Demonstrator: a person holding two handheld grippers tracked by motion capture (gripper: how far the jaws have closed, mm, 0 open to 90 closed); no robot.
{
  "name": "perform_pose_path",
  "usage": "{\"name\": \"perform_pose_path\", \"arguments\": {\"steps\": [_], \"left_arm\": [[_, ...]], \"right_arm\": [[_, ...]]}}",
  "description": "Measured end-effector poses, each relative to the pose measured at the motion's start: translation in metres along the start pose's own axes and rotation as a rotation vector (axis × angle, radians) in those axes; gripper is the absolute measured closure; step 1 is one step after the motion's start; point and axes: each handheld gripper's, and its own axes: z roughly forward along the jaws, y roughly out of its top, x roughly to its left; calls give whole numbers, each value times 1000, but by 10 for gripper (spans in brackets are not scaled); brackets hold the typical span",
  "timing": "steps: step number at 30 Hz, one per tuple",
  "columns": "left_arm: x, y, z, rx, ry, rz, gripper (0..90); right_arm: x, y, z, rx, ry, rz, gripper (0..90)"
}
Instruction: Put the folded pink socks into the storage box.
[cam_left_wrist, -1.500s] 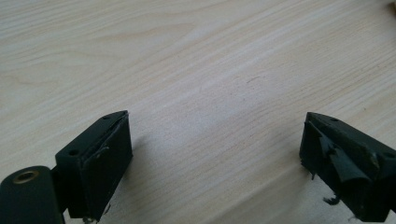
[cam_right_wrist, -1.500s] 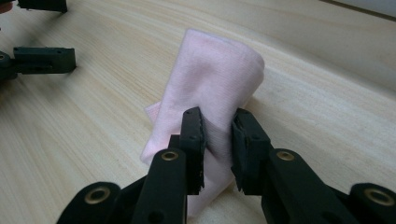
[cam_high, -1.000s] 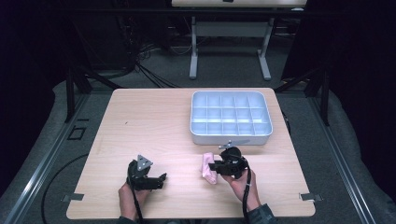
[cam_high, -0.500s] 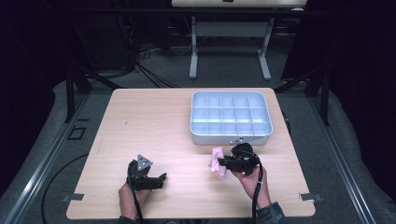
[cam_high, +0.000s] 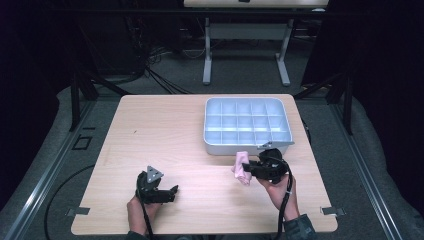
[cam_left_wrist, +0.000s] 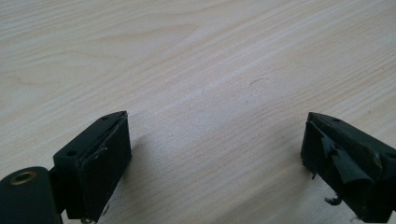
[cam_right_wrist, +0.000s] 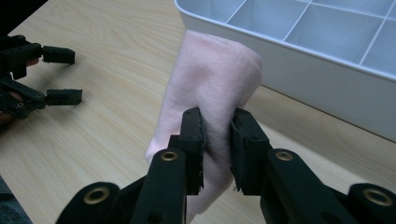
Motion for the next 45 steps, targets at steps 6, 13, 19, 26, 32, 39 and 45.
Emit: {"name": "perform_pose_path", "arguments": {"steps": [6, 13, 19, 26, 32, 39, 45], "left_arm": [[0, 0, 0, 1, 1, 0, 84], [0, 0, 0, 2, 2, 0, 85], [0, 0, 0, 2, 0, -1, 85], [0, 0, 0, 2, 2, -2, 86], [0, 0, 0, 2, 2, -2, 86], [0, 0, 0, 2, 2, -2, 86], [0, 0, 0, 2, 2, -2, 86]], "right_arm": [[-7, 3, -9, -18, -24, 5, 760], [-22, 12, -25, -45, -70, 14, 760], [-31, 17, -34, -62, -90, 20, 760], [-46, 23, -44, -86, -112, 36, 760], [-56, 29, -49, -101, -138, 46, 760], [-68, 37, -54, -105, -164, 60, 760], [-77, 44, -58, -112, -187, 66, 760]]}}
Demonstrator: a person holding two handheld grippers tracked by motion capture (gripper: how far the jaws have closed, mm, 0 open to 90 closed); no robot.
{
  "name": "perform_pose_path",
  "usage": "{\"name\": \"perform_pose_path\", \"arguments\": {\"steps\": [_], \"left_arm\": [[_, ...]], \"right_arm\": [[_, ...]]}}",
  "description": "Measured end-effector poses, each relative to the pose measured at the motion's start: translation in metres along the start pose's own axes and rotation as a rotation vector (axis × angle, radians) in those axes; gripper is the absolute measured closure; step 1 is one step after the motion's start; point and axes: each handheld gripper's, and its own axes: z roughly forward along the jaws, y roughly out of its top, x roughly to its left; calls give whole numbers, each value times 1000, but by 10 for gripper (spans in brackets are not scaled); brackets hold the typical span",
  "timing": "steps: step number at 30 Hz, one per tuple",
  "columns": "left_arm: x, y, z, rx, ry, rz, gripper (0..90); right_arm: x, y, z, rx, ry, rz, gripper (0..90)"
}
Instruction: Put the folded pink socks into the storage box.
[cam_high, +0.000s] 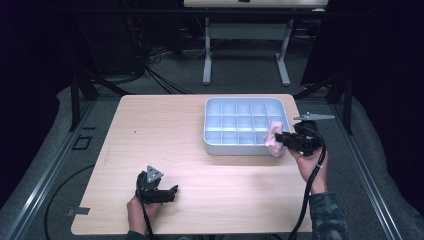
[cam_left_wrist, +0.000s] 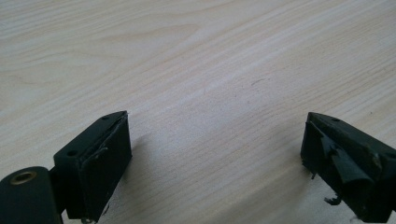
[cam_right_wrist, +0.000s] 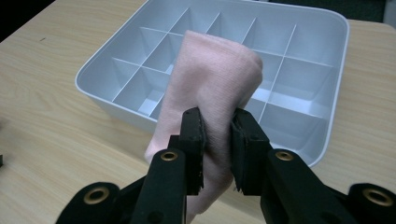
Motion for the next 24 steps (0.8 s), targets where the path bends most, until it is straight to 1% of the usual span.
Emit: {"name": "perform_pose_path", "arguments": {"steps": [1, 4, 6, 7, 11, 13, 17, 19, 20, 21, 22, 24], "left_arm": [[0, 0, 0, 0, 0, 0, 86], [0, 0, 0, -1, 3, -7, 86], [0, 0, 0, 0, 3, -5, 86], [0, 0, 0, 0, 3, -3, 86], [0, 0, 0, -1, 3, -5, 86], [0, 0, 0, -1, 3, -5, 86], [0, 0, 0, 0, 3, -6, 86], [0, 0, 0, 0, 3, -4, 86], [0, 0, 0, -1, 4, -6, 86], [0, 0, 0, -1, 3, -6, 86], [0, 0, 0, -1, 3, -6, 86], [0, 0, 0, -1, 3, -6, 86]], "right_arm": [[-2, 3, 1, -7, -10, 1, 760], [-5, 8, 1, -12, -21, 4, 760], [-6, 11, 1, -12, -26, 1, 760], [-7, 14, 1, -13, -40, -5, 760], [-9, 17, 2, -16, -49, -7, 760], [-13, 20, 5, -21, -64, -6, 760], [-17, 21, 9, -27, -74, -1, 760], [-22, 22, 12, -25, -89, 2, 760], [-24, 21, 14, -26, -88, 9, 760], [-26, 21, 17, -24, -104, 11, 760], [-26, 21, 17, -24, -104, 11, 760], [-31, 20, 23, -24, -104, 20, 760]]}}
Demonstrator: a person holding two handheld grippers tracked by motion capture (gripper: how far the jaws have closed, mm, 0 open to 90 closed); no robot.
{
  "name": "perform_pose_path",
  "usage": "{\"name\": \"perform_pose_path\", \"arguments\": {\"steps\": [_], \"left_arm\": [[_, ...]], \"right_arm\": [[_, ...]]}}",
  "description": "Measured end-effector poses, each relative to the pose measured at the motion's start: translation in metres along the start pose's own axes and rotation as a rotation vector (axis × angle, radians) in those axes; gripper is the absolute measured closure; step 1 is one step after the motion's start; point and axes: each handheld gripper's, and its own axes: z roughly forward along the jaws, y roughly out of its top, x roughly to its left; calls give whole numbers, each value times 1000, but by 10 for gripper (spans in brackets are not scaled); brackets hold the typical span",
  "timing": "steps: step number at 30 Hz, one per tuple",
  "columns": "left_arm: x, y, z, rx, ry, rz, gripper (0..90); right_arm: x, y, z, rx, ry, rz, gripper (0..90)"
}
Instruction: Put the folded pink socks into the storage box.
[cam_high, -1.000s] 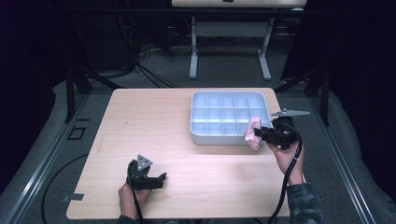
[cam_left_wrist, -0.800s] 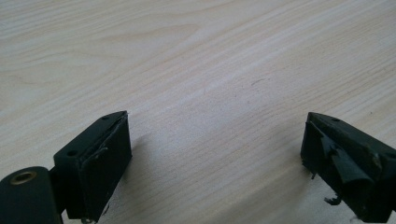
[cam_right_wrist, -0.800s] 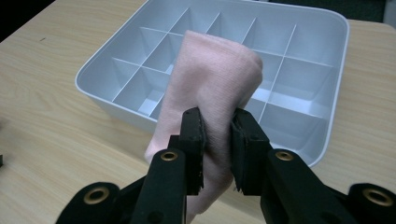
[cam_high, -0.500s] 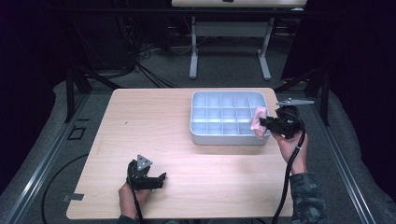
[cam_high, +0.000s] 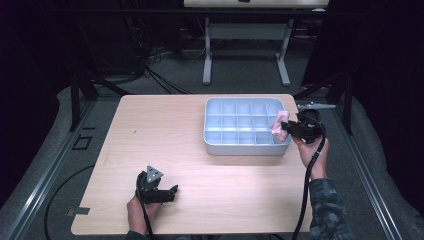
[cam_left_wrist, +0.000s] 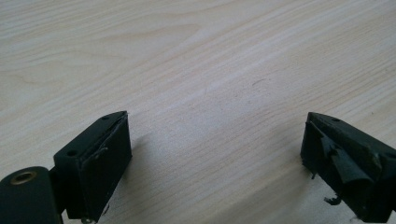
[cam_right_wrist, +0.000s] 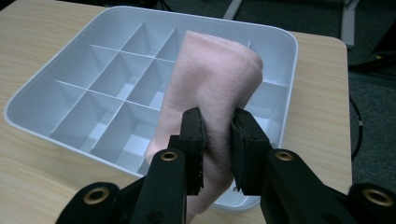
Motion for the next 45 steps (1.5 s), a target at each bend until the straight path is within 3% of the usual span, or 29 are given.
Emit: {"name": "perform_pose_path", "arguments": {"steps": [6, 10, 20, 25, 26, 30, 35, 45], "left_arm": [[0, 0, 0, 0, 0, 0, 86], [0, 0, 0, 0, 0, 0, 87], [0, 0, 0, -1, 1, -1, 87], [0, 0, 0, -1, 1, -2, 87], [0, 0, 0, -1, 1, -1, 87], [0, 0, 0, -1, 1, -2, 87], [0, 0, 0, -1, 1, -2, 87], [0, 0, 0, 0, 1, -1, 87]], "right_arm": [[-6, -2, 16, 5, -23, 13, 760], [-6, 0, 28, 41, -51, -1, 759], [-9, -4, 43, 79, -107, 12, 758], [-10, -7, 48, 89, -126, 2, 757], [-9, -11, 53, 102, -152, -17, 755], [-11, -17, 60, 117, -146, 0, 750], [-9, -22, 64, 128, -162, -20, 740], [-12, -27, 64, 152, -172, -3, 624]]}}
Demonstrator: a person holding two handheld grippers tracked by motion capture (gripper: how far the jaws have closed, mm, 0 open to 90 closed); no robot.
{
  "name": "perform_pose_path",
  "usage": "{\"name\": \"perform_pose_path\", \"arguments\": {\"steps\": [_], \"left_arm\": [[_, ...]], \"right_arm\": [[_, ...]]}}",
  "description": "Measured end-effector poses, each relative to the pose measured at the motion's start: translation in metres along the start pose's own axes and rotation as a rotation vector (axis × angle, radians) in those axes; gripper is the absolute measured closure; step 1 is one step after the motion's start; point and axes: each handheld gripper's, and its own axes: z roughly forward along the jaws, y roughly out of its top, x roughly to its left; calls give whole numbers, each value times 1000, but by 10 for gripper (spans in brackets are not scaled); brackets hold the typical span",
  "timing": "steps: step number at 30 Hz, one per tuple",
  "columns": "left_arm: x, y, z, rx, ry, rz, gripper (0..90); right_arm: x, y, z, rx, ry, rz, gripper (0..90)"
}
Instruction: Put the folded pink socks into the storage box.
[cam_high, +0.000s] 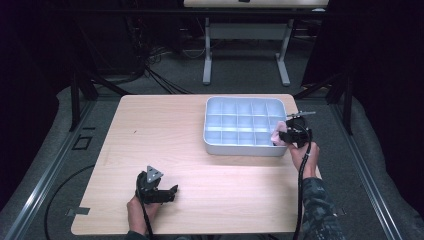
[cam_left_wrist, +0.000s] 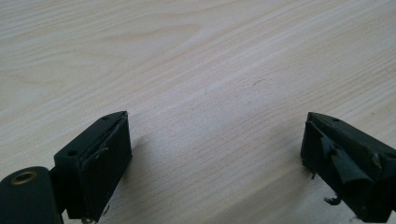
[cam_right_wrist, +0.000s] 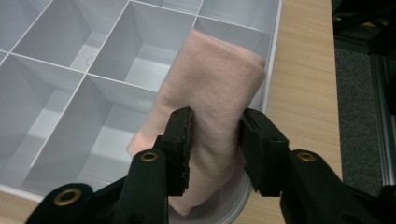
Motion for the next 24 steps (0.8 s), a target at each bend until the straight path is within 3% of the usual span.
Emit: {"name": "perform_pose_path", "arguments": {"steps": [3, 10, 13, 14, 15, 16, 18, 24], "left_arm": [[0, 0, 0, -1, 0, -1, 87], [0, 0, 0, 0, 0, -1, 87], [0, 0, 0, 0, 0, -1, 87], [0, 0, 0, 0, 0, 0, 87], [0, 0, 0, 0, 0, 0, 87], [0, 0, 0, -1, 0, 0, 87], [0, 0, 0, 0, 0, 0, 87], [0, 0, 0, 0, 0, 0, 87]], "right_arm": [[2, 1, -6, -16, -9, -17, 573], [1, 10, -21, -117, -46, -23, 505], [-2, 17, -18, -89, -40, -9, 544], [-2, 17, -12, -41, -30, -11, 622], [-2, 17, -12, -41, -30, -11, 622], [1, 15, -7, -18, -29, -18, 719], [1, 13, -3, 2, -15, -18, 770], [2, 13, 0, 15, -3, -30, 810]]}}
